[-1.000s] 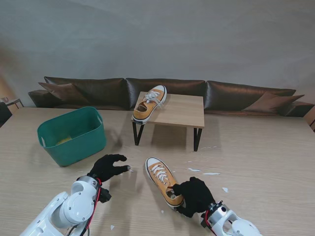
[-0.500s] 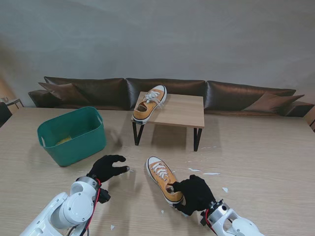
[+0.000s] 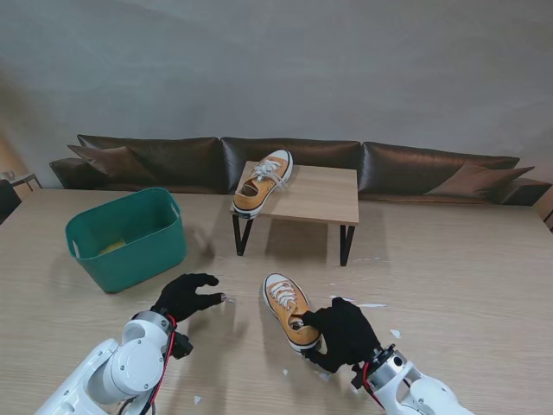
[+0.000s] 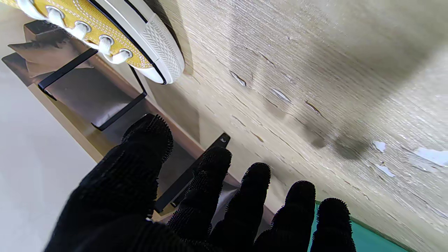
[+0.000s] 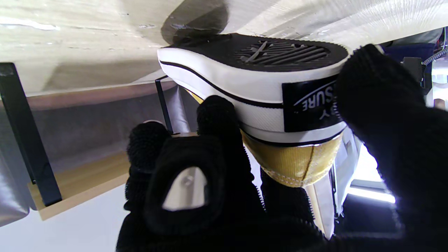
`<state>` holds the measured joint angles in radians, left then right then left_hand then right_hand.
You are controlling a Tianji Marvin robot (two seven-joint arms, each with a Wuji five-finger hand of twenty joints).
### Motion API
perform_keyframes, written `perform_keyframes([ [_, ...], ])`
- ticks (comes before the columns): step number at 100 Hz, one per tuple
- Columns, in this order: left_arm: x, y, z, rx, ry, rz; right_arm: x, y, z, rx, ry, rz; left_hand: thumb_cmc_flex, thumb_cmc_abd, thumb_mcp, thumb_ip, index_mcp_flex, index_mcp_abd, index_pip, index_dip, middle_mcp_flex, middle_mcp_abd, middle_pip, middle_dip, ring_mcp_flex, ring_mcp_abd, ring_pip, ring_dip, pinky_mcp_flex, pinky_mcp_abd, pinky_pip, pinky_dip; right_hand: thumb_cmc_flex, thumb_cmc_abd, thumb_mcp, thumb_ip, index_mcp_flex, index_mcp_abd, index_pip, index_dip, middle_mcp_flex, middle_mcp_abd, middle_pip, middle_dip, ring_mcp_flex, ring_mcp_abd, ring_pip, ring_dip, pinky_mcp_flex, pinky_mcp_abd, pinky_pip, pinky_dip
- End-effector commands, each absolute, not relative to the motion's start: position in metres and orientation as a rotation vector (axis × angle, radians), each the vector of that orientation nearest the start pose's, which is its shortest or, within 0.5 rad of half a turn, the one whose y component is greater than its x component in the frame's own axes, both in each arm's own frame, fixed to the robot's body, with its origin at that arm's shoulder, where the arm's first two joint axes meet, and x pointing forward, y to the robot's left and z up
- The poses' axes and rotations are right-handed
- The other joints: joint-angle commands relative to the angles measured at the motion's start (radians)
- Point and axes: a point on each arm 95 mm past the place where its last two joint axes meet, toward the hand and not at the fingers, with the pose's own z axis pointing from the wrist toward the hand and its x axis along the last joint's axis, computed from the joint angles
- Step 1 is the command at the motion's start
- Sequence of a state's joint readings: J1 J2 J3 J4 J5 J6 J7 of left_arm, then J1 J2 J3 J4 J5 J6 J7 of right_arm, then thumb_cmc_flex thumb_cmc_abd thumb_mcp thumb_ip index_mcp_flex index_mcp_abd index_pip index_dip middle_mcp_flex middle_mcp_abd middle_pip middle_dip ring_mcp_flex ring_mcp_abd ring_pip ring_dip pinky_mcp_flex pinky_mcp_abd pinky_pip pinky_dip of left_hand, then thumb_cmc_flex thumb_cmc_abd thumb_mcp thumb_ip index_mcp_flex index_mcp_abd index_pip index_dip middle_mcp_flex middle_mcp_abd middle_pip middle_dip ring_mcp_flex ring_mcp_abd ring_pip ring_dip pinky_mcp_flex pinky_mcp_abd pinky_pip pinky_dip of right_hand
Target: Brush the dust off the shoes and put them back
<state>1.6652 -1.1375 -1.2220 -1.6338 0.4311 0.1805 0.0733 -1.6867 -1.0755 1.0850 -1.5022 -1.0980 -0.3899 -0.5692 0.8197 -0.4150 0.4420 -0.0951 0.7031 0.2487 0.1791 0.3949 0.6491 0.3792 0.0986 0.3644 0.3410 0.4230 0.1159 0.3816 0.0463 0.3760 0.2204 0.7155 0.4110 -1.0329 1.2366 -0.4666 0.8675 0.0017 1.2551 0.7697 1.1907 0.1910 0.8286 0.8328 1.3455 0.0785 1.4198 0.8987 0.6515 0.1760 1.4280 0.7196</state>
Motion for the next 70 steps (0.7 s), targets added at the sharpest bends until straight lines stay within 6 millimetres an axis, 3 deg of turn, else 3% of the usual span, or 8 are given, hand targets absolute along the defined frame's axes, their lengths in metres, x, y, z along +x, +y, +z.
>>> perform_keyframes([
  [1, 0.372, 0.0, -0.358, -1.933, 1.076, -1.608, 0.32, 0.045, -0.362, 0.825, 1.454, 2.046, -0.004, 0.033, -0.016, 0.027, 0.006, 0.006, -0.004, 0.004, 0.002, 0.008, 0.001, 0.002, -0.016, 0.011, -0.005, 0.007, -0.019, -0.022, -0.015, 0.002, 0.112, 0.121, 0.172, 0.121, 0.157, 0.183, 0.347, 0.149, 0.113, -0.189, 0.099, 0.021, -0.028, -0.153, 0.041, 0.019, 0.431, -0.025, 0.04, 0.027],
  [36, 0.37, 0.0, -0.359, -1.94, 1.068, -1.589, 0.323, 0.045, -0.349, 0.761, 1.398, 2.099, -0.002, 0.035, -0.017, 0.027, 0.006, 0.007, -0.004, 0.003, 0.002, 0.008, 0.001, 0.002, -0.017, 0.011, -0.005, 0.007, -0.021, -0.022, -0.015, 0.002, 0.114, 0.115, 0.174, 0.119, 0.158, 0.185, 0.346, 0.151, 0.112, -0.19, 0.099, 0.024, -0.028, -0.152, 0.041, 0.02, 0.432, -0.026, 0.038, 0.032],
  [70, 0.371, 0.0, -0.361, -1.957, 1.056, -1.575, 0.32, 0.041, -0.317, 0.726, 1.373, 2.146, -0.001, 0.035, -0.019, 0.027, 0.006, 0.007, -0.004, 0.003, 0.0, 0.01, 0.0, 0.002, -0.018, 0.012, -0.006, 0.007, -0.021, -0.023, -0.015, 0.002, 0.119, 0.109, 0.175, 0.119, 0.158, 0.183, 0.346, 0.153, 0.109, -0.187, 0.101, 0.029, -0.028, -0.143, 0.037, 0.019, 0.429, -0.017, 0.032, 0.035],
])
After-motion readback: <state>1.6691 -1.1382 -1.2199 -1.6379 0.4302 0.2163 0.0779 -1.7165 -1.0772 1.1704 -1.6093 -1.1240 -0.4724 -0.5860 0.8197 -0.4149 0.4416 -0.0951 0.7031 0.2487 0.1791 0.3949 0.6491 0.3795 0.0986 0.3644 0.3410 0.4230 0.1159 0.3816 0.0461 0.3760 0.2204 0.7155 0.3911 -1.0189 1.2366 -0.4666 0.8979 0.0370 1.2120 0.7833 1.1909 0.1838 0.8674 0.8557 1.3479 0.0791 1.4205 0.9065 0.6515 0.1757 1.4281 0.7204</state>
